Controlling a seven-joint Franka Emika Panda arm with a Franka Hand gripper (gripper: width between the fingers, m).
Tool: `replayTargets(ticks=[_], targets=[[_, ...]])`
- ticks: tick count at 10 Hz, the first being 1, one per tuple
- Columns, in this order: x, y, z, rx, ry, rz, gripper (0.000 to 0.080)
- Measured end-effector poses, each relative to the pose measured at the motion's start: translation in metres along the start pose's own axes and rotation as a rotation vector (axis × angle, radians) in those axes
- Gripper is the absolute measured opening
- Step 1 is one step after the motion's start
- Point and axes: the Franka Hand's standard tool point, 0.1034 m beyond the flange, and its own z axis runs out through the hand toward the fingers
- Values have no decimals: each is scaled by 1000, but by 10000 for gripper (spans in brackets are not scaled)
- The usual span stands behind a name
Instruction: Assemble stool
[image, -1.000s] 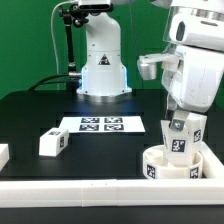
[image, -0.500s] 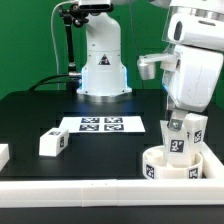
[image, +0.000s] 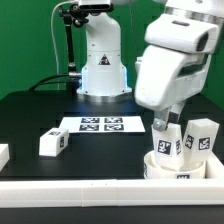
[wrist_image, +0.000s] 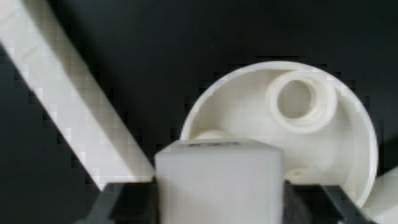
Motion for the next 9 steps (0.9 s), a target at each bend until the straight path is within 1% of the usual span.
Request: replayTargets(ticks=[1,2,5,6,8,9], targets=[[-5,3,1,33,-1,97,333],[-9,5,2,52,1,192,333],[-9,4,2,52,-5,418,333],[-10,4,4,70,2,514,333],[-12,7,6,142,29,752,333],[-12,7,6,171,36,850,333]])
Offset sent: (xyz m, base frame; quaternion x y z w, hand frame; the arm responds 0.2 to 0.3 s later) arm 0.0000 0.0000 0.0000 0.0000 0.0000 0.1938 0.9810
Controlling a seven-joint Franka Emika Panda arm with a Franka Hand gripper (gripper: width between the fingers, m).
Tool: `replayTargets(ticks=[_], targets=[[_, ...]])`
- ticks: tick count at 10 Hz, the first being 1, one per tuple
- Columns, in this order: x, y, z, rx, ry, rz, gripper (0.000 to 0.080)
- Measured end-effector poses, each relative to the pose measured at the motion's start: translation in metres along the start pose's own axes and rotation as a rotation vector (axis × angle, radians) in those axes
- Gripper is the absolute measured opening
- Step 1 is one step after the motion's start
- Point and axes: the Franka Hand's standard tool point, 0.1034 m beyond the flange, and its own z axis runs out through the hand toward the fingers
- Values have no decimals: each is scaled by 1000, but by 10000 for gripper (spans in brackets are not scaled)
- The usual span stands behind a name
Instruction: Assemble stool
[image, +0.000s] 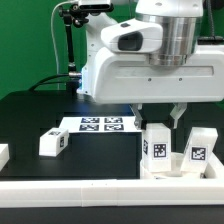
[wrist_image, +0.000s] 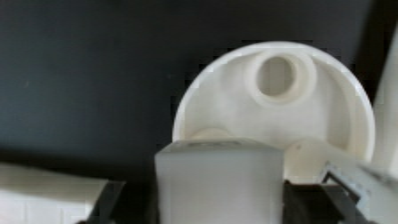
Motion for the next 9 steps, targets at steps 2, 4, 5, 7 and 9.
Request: replayTargets(ticks=[2,4,5,7,9], targets=[[0,1,1,21,-1,143,333],[0,-4,0,20,-2,318,333],[0,-4,0,20,-3,401,333],[0,-5,0,20,-4,533,334],[1,-6,0,22,-3,660,334]])
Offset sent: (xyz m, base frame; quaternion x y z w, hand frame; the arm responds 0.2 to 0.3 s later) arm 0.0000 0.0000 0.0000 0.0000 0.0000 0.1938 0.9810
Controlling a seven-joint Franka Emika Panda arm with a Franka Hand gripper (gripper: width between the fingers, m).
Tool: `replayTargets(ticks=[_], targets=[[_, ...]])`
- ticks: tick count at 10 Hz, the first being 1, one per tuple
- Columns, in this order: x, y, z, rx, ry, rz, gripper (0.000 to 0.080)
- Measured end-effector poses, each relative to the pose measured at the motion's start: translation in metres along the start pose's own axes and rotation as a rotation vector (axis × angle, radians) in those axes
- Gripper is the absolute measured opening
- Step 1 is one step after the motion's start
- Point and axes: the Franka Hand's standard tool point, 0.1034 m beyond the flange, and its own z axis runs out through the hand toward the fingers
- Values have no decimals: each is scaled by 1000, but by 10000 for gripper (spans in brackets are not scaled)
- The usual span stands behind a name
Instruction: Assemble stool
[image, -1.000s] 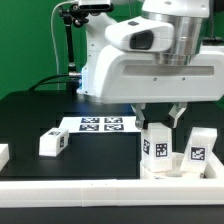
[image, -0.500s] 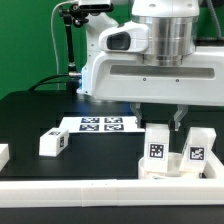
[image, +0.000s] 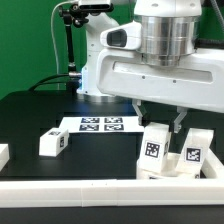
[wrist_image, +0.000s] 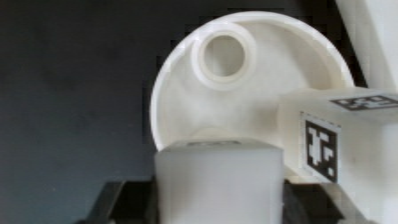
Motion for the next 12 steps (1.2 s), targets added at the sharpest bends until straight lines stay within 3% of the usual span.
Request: replayTargets(ticks=[3,12], targets=[[7,-1,0,102,18,195,334],[8,-14,0,171,-5,794,334]])
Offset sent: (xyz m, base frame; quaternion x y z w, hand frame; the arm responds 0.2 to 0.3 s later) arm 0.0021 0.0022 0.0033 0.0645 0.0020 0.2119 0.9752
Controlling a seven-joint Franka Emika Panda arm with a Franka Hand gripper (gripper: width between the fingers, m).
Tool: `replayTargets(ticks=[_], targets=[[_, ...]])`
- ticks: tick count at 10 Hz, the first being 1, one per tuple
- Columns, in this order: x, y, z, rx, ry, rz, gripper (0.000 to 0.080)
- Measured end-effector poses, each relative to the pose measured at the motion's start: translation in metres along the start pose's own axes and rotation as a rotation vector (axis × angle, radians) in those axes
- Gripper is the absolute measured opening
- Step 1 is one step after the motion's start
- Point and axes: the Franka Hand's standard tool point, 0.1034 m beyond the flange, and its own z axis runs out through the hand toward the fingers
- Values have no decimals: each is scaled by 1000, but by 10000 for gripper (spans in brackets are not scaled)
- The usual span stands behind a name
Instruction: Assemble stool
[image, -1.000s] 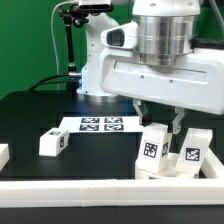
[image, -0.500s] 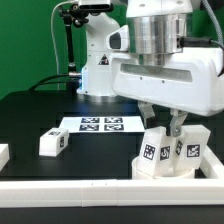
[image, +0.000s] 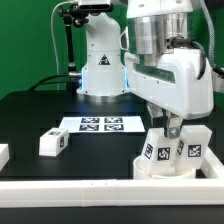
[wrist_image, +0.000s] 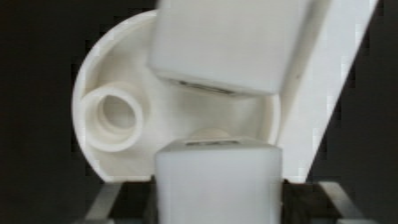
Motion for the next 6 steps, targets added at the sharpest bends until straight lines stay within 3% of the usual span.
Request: replayTargets(ticks=[3,6], targets=[[-4,-3,1,20,-1,141,334],[-7,-3,1,21,-13,265,334]])
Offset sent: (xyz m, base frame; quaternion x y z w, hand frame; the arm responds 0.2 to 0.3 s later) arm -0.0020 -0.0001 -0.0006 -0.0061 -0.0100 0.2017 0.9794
